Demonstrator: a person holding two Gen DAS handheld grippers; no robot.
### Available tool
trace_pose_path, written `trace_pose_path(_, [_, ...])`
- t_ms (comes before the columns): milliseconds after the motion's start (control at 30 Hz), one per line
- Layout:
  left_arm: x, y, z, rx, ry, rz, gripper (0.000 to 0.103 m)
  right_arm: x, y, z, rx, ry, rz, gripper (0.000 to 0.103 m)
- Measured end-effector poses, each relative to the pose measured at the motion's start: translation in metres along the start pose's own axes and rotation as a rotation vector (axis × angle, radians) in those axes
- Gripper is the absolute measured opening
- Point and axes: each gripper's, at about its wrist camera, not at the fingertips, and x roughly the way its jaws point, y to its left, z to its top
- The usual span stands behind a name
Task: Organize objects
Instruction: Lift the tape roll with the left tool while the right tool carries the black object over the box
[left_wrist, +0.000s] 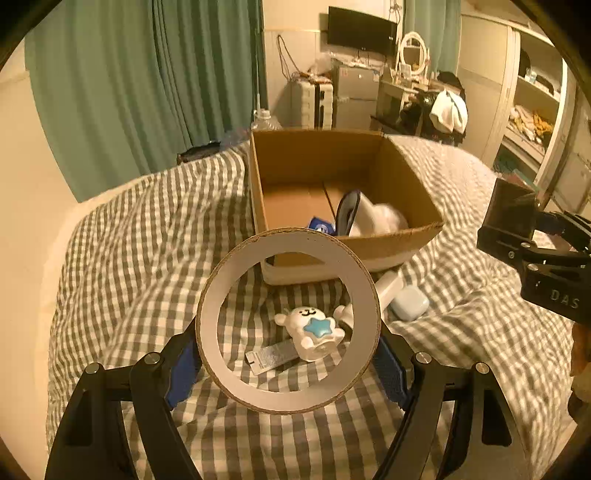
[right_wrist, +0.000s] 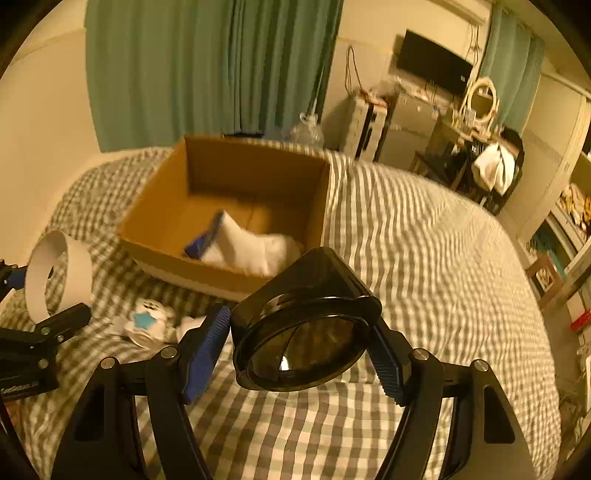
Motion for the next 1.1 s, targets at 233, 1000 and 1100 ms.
trace_pose_path(233, [-0.025,0.003,0.019,-0.006,-0.019,0.018,0.082,-0.044,-0.002,0.024,0.000,-0.075,-0.012,0.072])
trace_pose_path(1000, [0.019,0.033,0.146,-0.008,-0.110,-0.038,0.082,-0.011,-0.010,0.153,0.046,-0.142,0.123,0.072])
trace_pose_path(1100, [0.042,0.024,0.156,0.026,-0.130,-0.035,0.082,0.015,-0.016,0.163,0.061,-0.129,0.137,0.072])
